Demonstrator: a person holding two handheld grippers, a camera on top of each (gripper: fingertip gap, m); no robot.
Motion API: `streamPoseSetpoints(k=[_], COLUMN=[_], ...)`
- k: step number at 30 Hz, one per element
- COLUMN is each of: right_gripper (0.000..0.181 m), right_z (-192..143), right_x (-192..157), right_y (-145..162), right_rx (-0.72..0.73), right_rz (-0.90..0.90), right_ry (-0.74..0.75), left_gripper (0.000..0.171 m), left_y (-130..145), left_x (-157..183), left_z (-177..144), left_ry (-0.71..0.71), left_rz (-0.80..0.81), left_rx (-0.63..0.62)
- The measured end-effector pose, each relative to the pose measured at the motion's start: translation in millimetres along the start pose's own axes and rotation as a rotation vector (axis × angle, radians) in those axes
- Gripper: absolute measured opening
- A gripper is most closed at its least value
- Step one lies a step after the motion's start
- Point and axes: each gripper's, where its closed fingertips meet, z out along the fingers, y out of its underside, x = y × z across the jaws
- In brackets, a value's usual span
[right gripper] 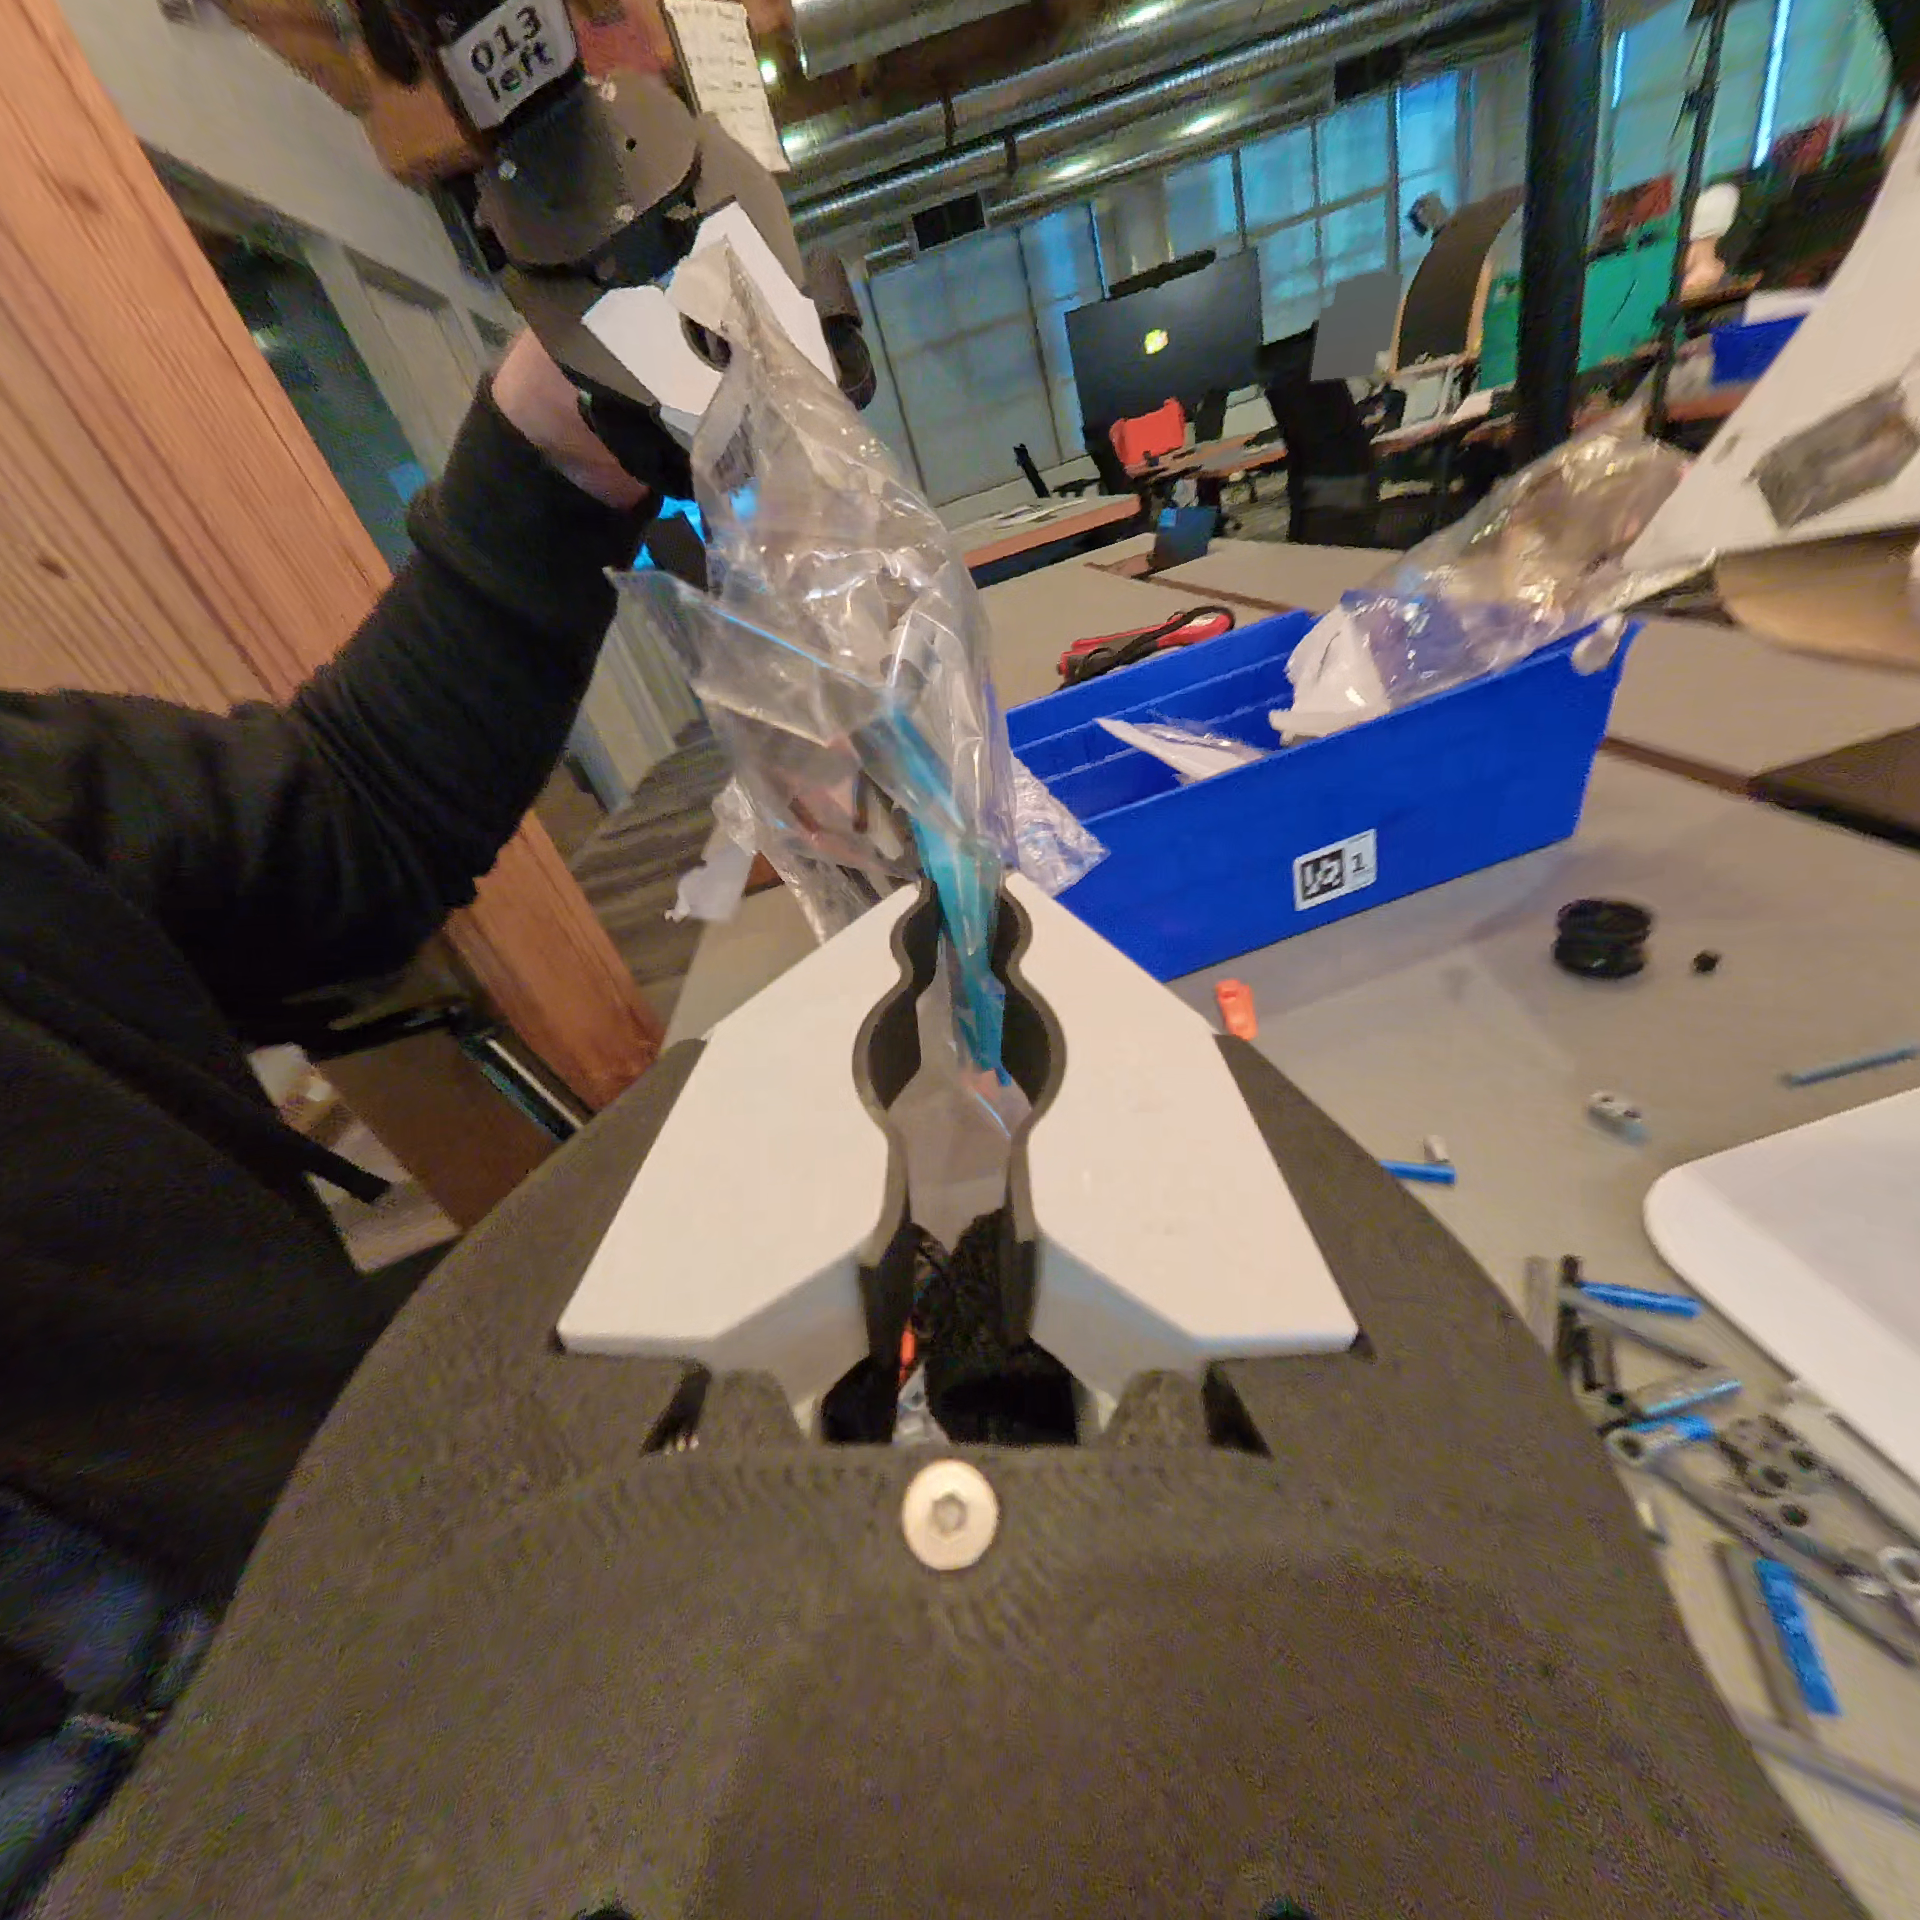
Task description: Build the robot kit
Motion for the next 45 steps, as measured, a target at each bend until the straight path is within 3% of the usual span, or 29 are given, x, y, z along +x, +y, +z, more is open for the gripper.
streamPoseSetpoints(k=[6,14,20,27,30,37,40,45], right_gripper=[0.008,0.008,0.007,0.007,0.006,0.006,0.007,0.006], right_z=[-0.8,5.7,14.1,24.1,26.3,25.9,25.5,25.2], right_x=[0.2,-15.5,-26.1,-27.0,-25.8,-21.1,-20.0,-22.8], right_y=[3.4,14.8,29.2,49.5,56.7,60.4,59.2,59.4], right_rx=[0.013,-0.047,-0.116,-0.2,-0.227,-0.237,-0.232,-0.239], right_rz=[0.186,0.339,0.404,0.44,0.451,0.464,0.468,0.484], right_ry=[-0.099,-0.226,-0.278,-0.252,-0.246,-0.235,-0.236,-0.268], left_gripper=[0.0,0.0,0.0,0.0,0.019,0.04,0.042,0.05], left_y=[-0.4,21.0,56.7,92.8,107.7,83.5,55.9,30.8], left_x=[7.6,26.7,35.4,45.4,52.0,27.4,17.6,14.7], left_z=[-0.8,-0.5,17.1,40.1,42.3,17.1,2.9,16.3], left_ry=[0.082,0.244,0.35,0.414,0.417,0.263,0.169,0.012], left_rz=[-0.117,-0.25,-0.409,-0.469,-0.45,-0.383,-0.29,-0.123], left_rx=[0.016,-0.044,-0.099,-0.123,-0.181,-0.016,0.119,0.093])
